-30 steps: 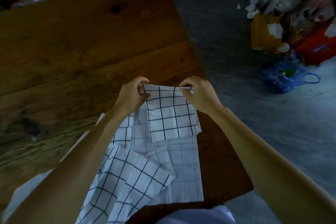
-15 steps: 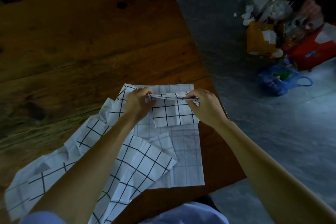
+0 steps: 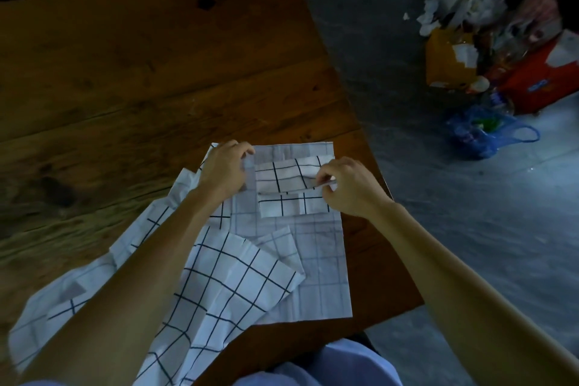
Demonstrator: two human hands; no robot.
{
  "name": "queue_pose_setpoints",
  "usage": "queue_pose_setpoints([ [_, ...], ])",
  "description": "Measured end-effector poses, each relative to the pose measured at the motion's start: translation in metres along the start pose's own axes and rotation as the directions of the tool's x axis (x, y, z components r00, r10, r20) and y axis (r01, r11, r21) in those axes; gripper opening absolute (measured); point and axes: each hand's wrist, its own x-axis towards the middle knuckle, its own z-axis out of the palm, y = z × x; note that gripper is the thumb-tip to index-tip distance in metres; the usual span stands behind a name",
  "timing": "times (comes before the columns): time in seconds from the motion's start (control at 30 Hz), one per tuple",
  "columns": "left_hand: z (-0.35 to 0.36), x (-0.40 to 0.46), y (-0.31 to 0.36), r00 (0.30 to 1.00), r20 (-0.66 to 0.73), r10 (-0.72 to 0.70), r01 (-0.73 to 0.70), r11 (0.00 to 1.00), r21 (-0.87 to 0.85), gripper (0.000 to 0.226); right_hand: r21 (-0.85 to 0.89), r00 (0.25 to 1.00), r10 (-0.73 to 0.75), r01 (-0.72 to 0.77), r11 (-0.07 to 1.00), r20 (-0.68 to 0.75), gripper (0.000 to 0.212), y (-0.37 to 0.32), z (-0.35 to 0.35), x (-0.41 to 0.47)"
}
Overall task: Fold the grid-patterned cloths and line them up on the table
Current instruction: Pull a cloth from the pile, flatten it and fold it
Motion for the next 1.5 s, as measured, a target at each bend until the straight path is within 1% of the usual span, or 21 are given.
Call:
queue_pose_setpoints([
  [0.07,-0.001,-0.006,0.001,0.997,-0.046,-0.054,0.05,0.996,-0.077,0.036,-0.051,0.986,0.034,-0.026,0.998,0.164,0.02,-0.004,0.003,-0.005],
  [0.13,0.001,-0.012,0.004,0.996,-0.084,-0.022,0.014,0.995,-0.097,0.025,-0.127,0.955,0.084,-0.049,0.991,0.286,0.027,-0.008,0.009,-0.008],
  [0.17,0.005,-0.015,0.006,0.996,-0.093,0.011,-0.018,0.997,-0.08,0.023,-0.149,0.946,0.111,-0.068,0.986,0.305,0.029,-0.009,0.013,-0.009],
  [0.23,0.014,-0.019,0.01,0.995,-0.082,0.055,-0.059,0.997,-0.043,0.025,-0.156,0.95,0.162,-0.123,0.98,0.267,0.027,-0.008,0.02,-0.008],
  [0.3,0.025,-0.021,0.014,0.996,-0.049,0.077,-0.076,0.997,0.021,0.031,-0.157,0.965,0.195,-0.168,0.973,0.177,0.027,-0.005,0.025,-0.005],
  [0.37,0.031,-0.023,0.016,0.993,-0.045,0.107,-0.103,0.992,0.077,0.035,-0.14,0.979,0.187,-0.175,0.975,0.08,0.031,-0.005,0.03,-0.001],
  [0.43,0.036,-0.024,0.018,0.99,-0.041,0.134,-0.128,0.983,0.132,0.04,-0.139,0.99,0.142,-0.138,0.981,0.024,0.037,-0.009,0.036,0.007],
  [0.5,0.045,-0.028,0.024,0.99,-0.003,0.139,-0.137,0.975,0.172,0.055,-0.149,0.996,0.086,-0.083,0.985,0.019,0.044,-0.016,0.044,0.018],
  [0.57,0.057,-0.035,0.03,0.994,0.024,0.11,-0.113,0.971,0.21,0.066,-0.138,0.998,0.059,-0.054,0.989,0.032,0.05,-0.02,0.055,0.029],
  [0.63,0.066,-0.04,0.029,0.997,0.027,0.071,-0.075,0.973,0.217,0.069,-0.142,0.996,0.06,-0.051,0.989,0.061,0.055,-0.02,0.065,0.037],
  [0.77,0.068,-0.038,0.021,0.992,0.12,0.041,-0.074,0.956,0.285,0.086,-0.218,0.996,0.062,-0.047,0.975,0.065,0.057,-0.01,0.079,0.032],
  [0.87,0.065,-0.037,0.026,0.995,0.096,0.001,-0.029,0.957,0.288,0.079,-0.236,0.995,0.08,-0.065,0.97,0.054,0.057,-0.007,0.087,0.025],
  [0.93,0.065,-0.036,0.029,0.999,0.033,-0.022,0.013,0.966,0.259,0.073,-0.216,0.996,0.09,-0.085,0.973,0.015,0.055,-0.009,0.087,0.026],
  [1.03,0.062,-0.035,0.034,0.995,-0.068,-0.068,0.079,0.982,0.17,0.059,-0.203,0.995,0.092,-0.099,0.974,-0.042,0.05,-0.01,0.083,0.03],
  [1.1,0.059,-0.034,0.037,0.993,-0.096,-0.072,0.082,0.991,0.104,0.052,-0.211,0.994,0.105,-0.109,0.971,-0.03,0.052,-0.01,0.08,0.032],
  [1.2,0.057,-0.034,0.036,0.993,-0.1,-0.068,0.076,0.994,0.079,0.05,-0.234,0.994,0.111,-0.111,0.966,-0.014,0.062,-0.01,0.079,0.033],
  [1.33,0.056,-0.037,0.032,0.988,-0.068,-0.139,0.144,0.986,0.085,0.054,-0.237,0.995,0.087,-0.095,0.967,-0.048,0.064,-0.014,0.079,0.031],
  [1.4,0.054,-0.037,0.033,0.986,-0.067,-0.152,0.157,0.985,0.073,0.05,-0.241,0.995,0.077,-0.089,0.966,-0.056,0.065,-0.014,0.079,0.03],
  [1.5,0.051,-0.036,0.035,0.985,-0.061,-0.164,0.165,0.986,0.018,0.04,-0.251,0.996,0.084,-0.088,0.964,-0.03,0.072,-0.013,0.081,0.027],
])
